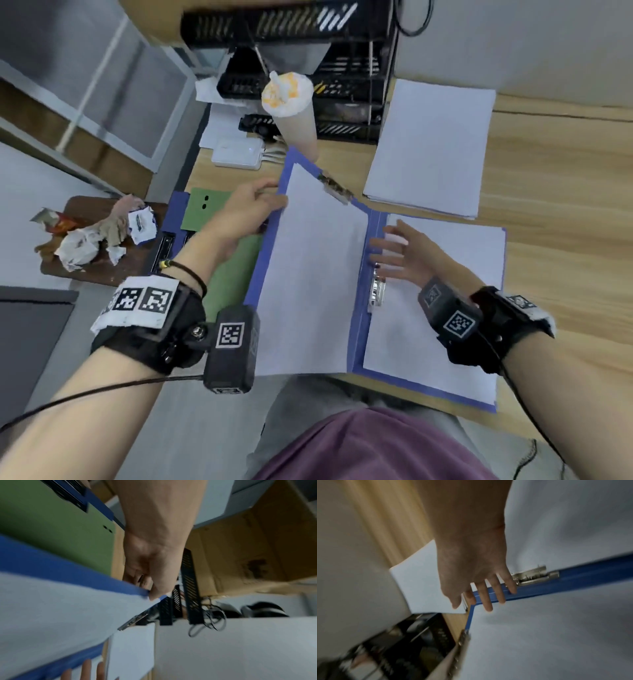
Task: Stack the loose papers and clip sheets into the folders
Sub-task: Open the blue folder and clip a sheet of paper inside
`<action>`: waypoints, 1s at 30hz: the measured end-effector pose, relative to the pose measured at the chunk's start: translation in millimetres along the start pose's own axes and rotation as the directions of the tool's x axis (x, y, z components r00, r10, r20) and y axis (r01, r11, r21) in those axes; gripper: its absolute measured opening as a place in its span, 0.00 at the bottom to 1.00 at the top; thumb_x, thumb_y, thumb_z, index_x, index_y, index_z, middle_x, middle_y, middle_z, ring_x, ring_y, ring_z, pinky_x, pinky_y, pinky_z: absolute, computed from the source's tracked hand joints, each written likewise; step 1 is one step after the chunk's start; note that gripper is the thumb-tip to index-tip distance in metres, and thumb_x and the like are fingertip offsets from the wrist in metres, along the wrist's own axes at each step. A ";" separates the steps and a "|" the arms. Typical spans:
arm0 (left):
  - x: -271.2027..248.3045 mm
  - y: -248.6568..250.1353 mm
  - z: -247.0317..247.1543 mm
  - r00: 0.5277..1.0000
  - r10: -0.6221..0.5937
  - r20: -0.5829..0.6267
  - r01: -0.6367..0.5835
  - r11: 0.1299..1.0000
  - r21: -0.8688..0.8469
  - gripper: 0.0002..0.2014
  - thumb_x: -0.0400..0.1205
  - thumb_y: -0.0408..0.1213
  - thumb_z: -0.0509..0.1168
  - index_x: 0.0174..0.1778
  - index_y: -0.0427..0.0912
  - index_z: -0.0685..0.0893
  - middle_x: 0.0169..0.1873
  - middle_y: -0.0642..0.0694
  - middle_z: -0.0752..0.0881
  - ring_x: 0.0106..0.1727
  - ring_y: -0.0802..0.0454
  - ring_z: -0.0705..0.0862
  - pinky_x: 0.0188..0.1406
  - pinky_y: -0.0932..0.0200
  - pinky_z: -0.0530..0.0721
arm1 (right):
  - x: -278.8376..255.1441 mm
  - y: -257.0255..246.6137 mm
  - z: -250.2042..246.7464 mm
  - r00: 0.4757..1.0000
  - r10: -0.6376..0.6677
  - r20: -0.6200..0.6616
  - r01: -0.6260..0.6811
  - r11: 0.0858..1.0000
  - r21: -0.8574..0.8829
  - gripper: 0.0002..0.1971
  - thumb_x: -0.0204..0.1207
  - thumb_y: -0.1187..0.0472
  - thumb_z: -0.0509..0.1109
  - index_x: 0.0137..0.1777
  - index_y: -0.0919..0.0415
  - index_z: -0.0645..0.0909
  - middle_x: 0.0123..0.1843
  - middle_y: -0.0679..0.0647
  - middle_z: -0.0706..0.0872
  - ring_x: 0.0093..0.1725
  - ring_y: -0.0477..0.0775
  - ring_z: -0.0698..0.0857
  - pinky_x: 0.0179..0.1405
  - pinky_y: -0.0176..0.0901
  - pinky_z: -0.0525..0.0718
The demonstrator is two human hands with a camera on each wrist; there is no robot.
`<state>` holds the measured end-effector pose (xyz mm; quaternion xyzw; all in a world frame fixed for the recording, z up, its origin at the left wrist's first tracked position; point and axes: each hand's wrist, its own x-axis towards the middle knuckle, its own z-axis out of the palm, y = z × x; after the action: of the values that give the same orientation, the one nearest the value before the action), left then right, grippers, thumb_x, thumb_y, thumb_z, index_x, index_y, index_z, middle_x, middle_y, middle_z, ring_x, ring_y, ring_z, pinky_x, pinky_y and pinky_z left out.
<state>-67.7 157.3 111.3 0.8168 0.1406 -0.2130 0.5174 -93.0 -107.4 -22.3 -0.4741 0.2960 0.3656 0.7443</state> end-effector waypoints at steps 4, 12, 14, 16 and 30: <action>-18.0 51.6 61.2 0.955 0.062 0.289 -0.071 0.997 0.019 0.13 0.87 0.47 0.60 0.65 0.58 0.83 0.56 0.55 0.89 0.47 0.52 0.89 0.35 0.59 0.87 | -55.3 -16.3 -9.1 0.968 -0.108 0.225 0.117 0.993 -0.028 0.29 0.77 0.37 0.66 0.74 0.50 0.73 0.73 0.57 0.78 0.68 0.66 0.82 0.61 0.74 0.81; -9.6 45.4 217.1 0.815 -0.057 0.577 -0.046 0.986 0.162 0.17 0.87 0.47 0.61 0.72 0.56 0.78 0.71 0.57 0.78 0.68 0.50 0.80 0.55 0.46 0.89 | -138.6 8.0 -97.1 0.955 -0.295 -0.031 0.285 0.943 -0.171 0.14 0.86 0.49 0.59 0.63 0.51 0.82 0.48 0.42 0.90 0.44 0.42 0.89 0.42 0.41 0.87; -9.6 28.6 239.3 0.796 -0.069 0.602 -0.126 0.953 0.276 0.18 0.88 0.45 0.59 0.74 0.57 0.75 0.73 0.58 0.75 0.72 0.56 0.74 0.66 0.52 0.81 | -142.7 33.2 -130.2 0.926 -0.266 -0.267 0.255 0.964 -0.075 0.08 0.84 0.54 0.60 0.51 0.52 0.81 0.38 0.46 0.84 0.35 0.47 0.82 0.32 0.38 0.77; -11.4 10.1 251.5 0.801 -0.083 0.593 -0.178 0.913 0.368 0.20 0.88 0.39 0.57 0.78 0.51 0.71 0.75 0.55 0.74 0.72 0.58 0.73 0.62 0.63 0.74 | -144.0 60.9 -157.4 0.907 -0.161 -0.390 0.204 0.976 0.073 0.05 0.81 0.54 0.62 0.43 0.50 0.74 0.35 0.49 0.73 0.30 0.49 0.70 0.30 0.42 0.65; -10.8 -110.1 179.4 0.954 -0.212 0.212 0.167 0.963 0.212 0.02 0.82 0.34 0.64 0.48 0.45 0.79 0.42 0.47 0.82 0.46 0.49 0.79 0.38 0.59 0.73 | -122.4 140.5 -130.6 0.899 -0.125 -0.420 0.112 0.992 -0.056 0.08 0.79 0.61 0.60 0.45 0.52 0.80 0.33 0.45 0.79 0.30 0.42 0.75 0.33 0.39 0.66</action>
<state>-163.0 41.6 -36.9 0.8148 0.1360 -0.3687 0.4262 -289.3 -220.3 -43.6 -0.5705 0.4149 0.2128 0.6761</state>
